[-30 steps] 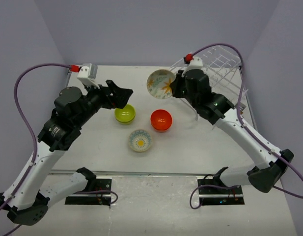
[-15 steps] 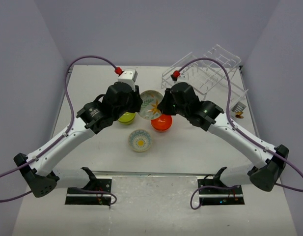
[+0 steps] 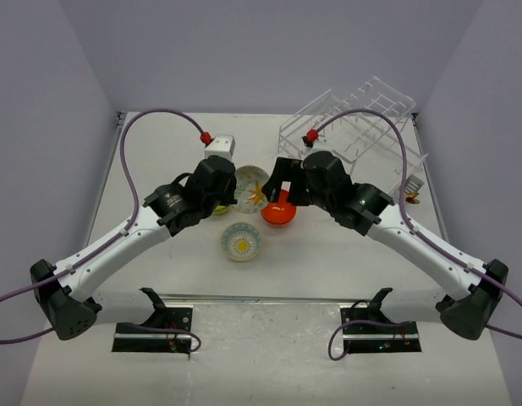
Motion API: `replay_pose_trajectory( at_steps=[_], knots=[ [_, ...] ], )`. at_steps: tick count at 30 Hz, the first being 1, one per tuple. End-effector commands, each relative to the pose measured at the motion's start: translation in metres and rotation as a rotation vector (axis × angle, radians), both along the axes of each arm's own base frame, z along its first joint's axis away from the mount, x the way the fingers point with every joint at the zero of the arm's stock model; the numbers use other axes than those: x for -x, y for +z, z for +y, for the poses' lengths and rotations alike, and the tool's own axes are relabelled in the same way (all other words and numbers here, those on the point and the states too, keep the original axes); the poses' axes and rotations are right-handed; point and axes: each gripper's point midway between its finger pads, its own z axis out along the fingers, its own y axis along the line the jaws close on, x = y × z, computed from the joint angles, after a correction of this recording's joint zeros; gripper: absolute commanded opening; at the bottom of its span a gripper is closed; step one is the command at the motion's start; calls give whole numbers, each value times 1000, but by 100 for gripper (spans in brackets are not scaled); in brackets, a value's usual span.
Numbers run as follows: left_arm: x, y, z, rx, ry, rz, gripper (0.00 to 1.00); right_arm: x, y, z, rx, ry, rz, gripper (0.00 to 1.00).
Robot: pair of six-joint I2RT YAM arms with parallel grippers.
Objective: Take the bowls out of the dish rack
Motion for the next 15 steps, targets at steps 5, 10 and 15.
replay_pose_trajectory(
  at_steps=[5, 10, 15],
  knots=[
    [4, -87, 31, 173, 61, 107, 0, 27, 3, -78, -3, -153, -91, 99],
    [23, -119, 21, 254, -24, 193, 0, 42, -9, -95, 1, -135, -104, 99],
    [28, -130, 17, 258, -50, 230, 0, 44, -22, -90, 24, -88, -85, 99]
  ],
)
